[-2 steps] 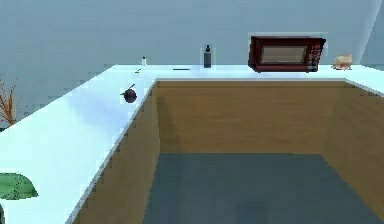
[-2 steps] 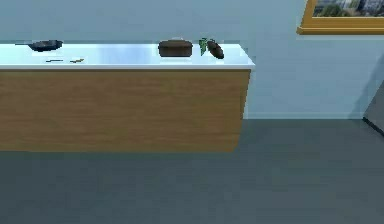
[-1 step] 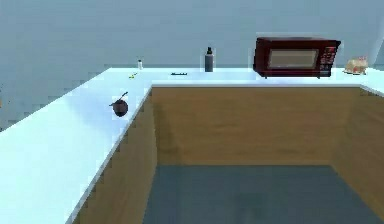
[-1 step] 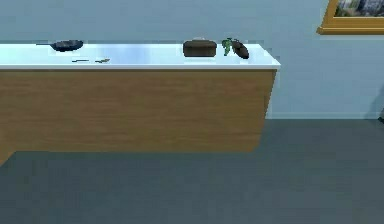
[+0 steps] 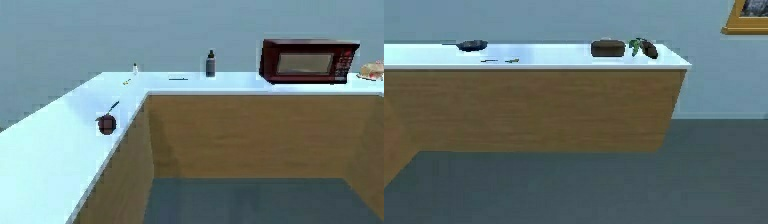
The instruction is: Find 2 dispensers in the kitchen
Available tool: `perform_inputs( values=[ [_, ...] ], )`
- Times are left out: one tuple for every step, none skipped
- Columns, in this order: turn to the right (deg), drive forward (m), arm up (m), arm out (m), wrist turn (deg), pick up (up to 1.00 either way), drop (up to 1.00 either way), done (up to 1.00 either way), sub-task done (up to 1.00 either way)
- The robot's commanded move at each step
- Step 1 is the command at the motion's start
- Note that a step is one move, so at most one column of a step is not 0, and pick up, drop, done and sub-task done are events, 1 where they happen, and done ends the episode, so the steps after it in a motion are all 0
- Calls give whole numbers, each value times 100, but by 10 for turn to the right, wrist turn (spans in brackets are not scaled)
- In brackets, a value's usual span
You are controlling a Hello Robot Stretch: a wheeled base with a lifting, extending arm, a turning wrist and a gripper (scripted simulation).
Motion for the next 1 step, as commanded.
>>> perform_inputs(
  values=[
    [450, 0, 0, 0, 0, 0, 0, 0, 0]
  ],
)
